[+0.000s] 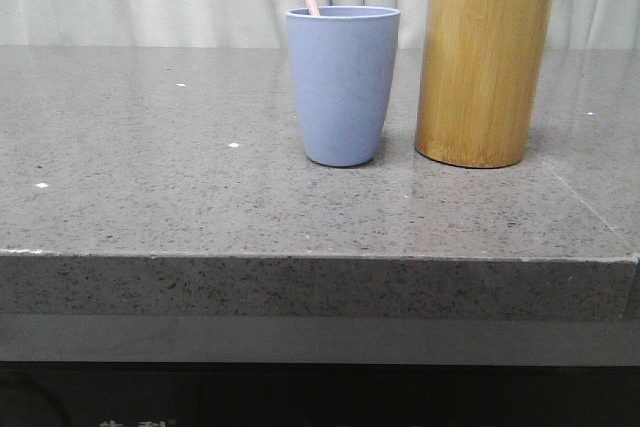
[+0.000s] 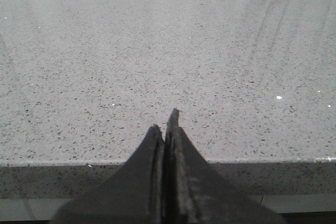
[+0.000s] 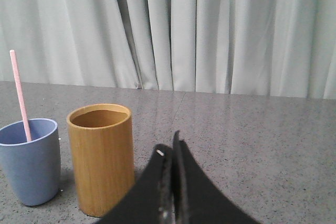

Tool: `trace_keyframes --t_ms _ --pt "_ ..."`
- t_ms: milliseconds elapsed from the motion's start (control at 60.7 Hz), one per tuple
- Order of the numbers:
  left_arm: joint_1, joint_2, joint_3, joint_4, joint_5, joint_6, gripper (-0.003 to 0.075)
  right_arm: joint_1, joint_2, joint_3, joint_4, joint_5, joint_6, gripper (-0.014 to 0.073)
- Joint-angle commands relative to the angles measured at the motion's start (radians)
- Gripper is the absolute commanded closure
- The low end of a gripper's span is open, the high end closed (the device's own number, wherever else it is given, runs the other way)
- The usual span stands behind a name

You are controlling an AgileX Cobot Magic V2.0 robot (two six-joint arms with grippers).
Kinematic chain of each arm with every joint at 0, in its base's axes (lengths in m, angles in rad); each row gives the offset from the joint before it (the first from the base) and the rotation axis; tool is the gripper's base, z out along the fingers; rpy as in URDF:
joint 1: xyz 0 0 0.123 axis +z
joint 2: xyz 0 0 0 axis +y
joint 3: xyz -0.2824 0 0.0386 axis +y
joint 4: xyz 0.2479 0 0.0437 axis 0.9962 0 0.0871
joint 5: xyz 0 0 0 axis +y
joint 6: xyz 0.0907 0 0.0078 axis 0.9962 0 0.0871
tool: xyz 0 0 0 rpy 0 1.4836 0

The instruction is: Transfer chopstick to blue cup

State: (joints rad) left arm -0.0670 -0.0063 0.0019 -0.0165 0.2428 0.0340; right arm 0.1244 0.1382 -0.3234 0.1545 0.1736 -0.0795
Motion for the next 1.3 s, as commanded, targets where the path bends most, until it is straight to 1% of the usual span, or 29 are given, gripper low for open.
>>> trace_keyframes --t_ms 0,132,214,329,511,659,708,758,873,1285 --pt "0.001 -0.023 0.008 0.0 -0.085 -0.009 0.0739 -0.006 0.01 -0.027 0.002 -0.082 -0.004 0.0704" --pt "0.001 -0.023 0.008 0.0 -0.085 -0.009 0.0739 -0.006 0.01 -0.026 -0.041 -0.082 -0.004 0.0704" --pt "0.001 -0.023 0.008 0.0 -0.085 -0.009 0.0739 -0.006 0.008 0.001 -0.043 -0.079 -0.004 0.0704" --pt "0.001 -0.023 0.008 0.0 -0.085 -0.009 0.0739 -0.025 -0.035 0.082 -0.043 -0.072 -0.004 0.0704" --pt "0.001 -0.023 0.008 0.0 -0.085 -0.009 0.0739 -0.077 -0.173 0.24 -0.042 -0.074 -0.004 0.0704" --pt "0.001 -0.023 0.008 0.0 -0.085 -0.009 0.0739 -0.088 -0.166 0.323 -0.013 -0.092 -0.004 0.0704" --pt "0.001 -0.023 0.008 0.0 -0.085 -0.009 0.0739 -0.088 -0.17 0.349 -0.002 -0.118 -0.004 0.0704" --pt "0.001 -0.023 0.008 0.0 -0.085 -0.009 0.0739 -0.088 -0.17 0.346 0.001 -0.089 -0.004 0.0704" --pt "0.001 -0.023 0.008 0.0 -0.085 -0.009 0.0739 -0.088 -0.17 0.346 0.001 -0.074 -0.004 0.0704" --pt "0.001 -0.023 0.008 0.0 -0.085 -0.009 0.0739 -0.088 -0.17 0.346 0.001 -0.074 -0.004 0.0704"
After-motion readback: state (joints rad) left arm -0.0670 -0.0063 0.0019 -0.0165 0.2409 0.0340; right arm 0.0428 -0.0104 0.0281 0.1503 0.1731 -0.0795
